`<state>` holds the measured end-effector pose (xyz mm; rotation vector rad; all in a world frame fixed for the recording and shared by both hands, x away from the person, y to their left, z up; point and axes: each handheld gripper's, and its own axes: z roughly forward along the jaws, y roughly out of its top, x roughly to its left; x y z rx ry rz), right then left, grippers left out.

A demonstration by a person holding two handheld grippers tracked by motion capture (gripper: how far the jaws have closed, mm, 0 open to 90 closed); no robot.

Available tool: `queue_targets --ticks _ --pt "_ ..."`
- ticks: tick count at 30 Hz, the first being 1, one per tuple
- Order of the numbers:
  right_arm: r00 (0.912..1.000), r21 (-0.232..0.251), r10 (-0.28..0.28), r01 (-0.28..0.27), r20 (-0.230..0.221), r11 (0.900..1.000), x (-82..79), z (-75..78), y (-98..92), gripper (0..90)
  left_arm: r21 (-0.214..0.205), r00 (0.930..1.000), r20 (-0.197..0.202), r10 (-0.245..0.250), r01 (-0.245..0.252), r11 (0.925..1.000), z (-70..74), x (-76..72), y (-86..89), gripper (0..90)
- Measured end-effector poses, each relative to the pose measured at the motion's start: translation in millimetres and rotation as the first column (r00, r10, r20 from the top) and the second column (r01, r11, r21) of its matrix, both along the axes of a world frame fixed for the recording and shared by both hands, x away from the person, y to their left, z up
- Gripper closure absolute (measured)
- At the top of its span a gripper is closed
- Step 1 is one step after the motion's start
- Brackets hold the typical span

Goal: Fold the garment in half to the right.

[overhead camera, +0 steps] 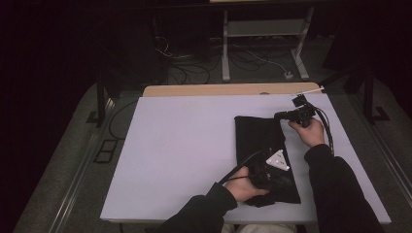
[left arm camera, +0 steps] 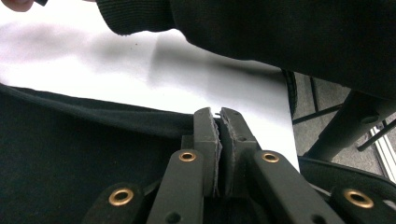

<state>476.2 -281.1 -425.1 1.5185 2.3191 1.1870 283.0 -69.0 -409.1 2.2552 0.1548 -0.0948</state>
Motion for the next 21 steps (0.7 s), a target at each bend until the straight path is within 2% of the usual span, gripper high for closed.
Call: queue_targets --ticks 1,2,8,12,14,21 --pt "0.9999 0.028 0.011 -0.011 -0.013 0.9995 -0.7 -0.9 -2.9 69.8 -0.004 1.0 0.0 -0.001 0.001 1.0 -0.2 -0.2 -0.4 84.0" --pt "0.9996 0.037 0.013 -0.012 -0.024 0.9992 -1.4 -1.1 -4.4 67.7 -0.004 1.0 -0.001 -0.004 0.004 1.0 -0.4 -0.3 -0.9 84.0" --pt "0.9998 0.041 0.019 -0.019 -0.003 0.999 -12.9 2.0 -16.2 43.7 0.005 1.0 0.003 -0.009 0.009 0.9999 -2.1 0.3 -5.4 84.3" --pt "0.9994 0.063 0.032 -0.033 0.015 0.9974 -21.1 7.4 -21.8 27.0 0.009 0.9999 0.004 -0.014 0.014 0.9999 -2.5 0.5 -10.9 84.4" --pt "0.999 0.055 0.034 -0.036 0.027 0.9978 -26.9 10.7 -22.9 19.4 0.02 0.9997 0.01 -0.02 0.02 0.9996 -2.5 1.2 -13.0 84.4" --pt "0.9962 0.051 0.037 -0.041 0.08 0.9978 -45.8 18.9 -28.3 4.0 0.049 0.9991 0.016 -0.038 0.037 0.9981 -3.5 1.2 -23.0 84.6"
